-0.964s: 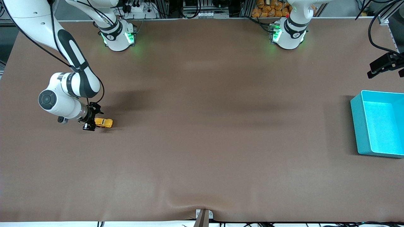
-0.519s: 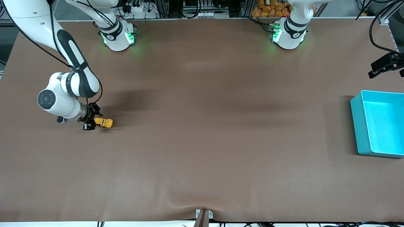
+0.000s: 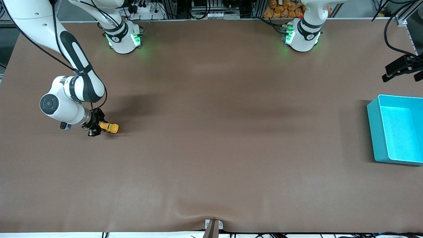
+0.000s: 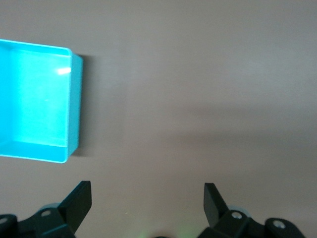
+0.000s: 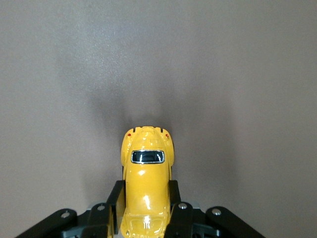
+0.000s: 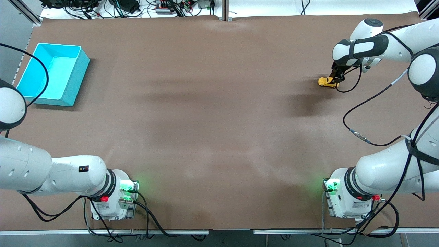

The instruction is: Wind and store yellow beetle car

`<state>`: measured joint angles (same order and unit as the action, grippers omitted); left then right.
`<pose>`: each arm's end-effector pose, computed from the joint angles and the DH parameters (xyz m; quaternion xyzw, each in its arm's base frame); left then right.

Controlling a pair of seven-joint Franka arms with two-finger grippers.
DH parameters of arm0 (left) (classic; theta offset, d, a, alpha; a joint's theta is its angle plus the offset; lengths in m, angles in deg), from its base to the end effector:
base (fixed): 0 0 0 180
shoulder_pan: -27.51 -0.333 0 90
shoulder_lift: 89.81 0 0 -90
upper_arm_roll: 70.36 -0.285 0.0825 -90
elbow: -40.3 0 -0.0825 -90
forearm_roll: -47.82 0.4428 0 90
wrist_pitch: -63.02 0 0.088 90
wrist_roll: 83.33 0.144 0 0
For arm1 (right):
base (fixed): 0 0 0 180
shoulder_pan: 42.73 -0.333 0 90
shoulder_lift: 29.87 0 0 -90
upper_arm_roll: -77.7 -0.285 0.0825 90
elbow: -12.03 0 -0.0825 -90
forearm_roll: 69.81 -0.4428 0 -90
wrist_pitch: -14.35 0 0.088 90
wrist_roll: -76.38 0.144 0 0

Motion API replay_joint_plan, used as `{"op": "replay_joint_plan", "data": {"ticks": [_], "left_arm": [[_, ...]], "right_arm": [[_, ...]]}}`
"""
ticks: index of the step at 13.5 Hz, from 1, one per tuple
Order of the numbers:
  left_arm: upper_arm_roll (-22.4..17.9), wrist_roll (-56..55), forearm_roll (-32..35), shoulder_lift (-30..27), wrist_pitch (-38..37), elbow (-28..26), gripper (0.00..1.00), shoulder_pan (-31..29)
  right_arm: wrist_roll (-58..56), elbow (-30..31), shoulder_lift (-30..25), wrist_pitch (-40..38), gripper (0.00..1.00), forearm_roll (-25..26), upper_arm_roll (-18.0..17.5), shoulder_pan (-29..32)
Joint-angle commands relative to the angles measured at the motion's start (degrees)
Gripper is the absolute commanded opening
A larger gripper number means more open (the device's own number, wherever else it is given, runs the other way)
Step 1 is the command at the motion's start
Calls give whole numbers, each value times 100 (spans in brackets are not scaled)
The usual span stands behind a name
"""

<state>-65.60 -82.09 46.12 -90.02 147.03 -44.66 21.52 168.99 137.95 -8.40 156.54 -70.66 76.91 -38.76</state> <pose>0.6009 0.0083 0.5959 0.9999 -0.0015 -0.0061 0.0147 0.5630 -0.0303 0.0881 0.6650 -0.7454 -0.0370 0.0271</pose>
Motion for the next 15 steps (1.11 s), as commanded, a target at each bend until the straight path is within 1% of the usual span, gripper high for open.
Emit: {"op": "replay_joint_plan", "data": {"ticks": [1, 3, 5, 6, 7, 10, 12, 15], "left_arm": [[243, 122, -50, -32, -17, 23, 100, 72], [288, 113, -33, 3, -8, 6, 100, 99], [315, 122, -67, 117, 70, 14, 100, 107], [358, 122, -59, 204, 158, -12, 100, 116], [446, 122, -50, 336, 220, -21, 100, 108], [683, 95, -32, 293, 98, -204, 100, 81], [841, 87, 186, 267, 1, -276, 100, 81], [912, 87, 301, 161, -52, -250, 100, 90]], "right_arm": [[-42, 55, 112, 150, 28, 94, -18, -1], [-50, 55, 129, 159, 25, 190, -18, -1], [-50, 55, 191, 238, 17, 234, -18, -1], [-59, 46, 226, 238, 14, 347, -18, 16], [-68, 46, 235, 238, 13, 453, -18, 42], [-121, 46, 279, 256, 13, 489, -18, 113], [-121, 46, 305, 326, 13, 480, -18, 174], [-147, 46, 498, 554, 13, 507, -9, 218]]}}
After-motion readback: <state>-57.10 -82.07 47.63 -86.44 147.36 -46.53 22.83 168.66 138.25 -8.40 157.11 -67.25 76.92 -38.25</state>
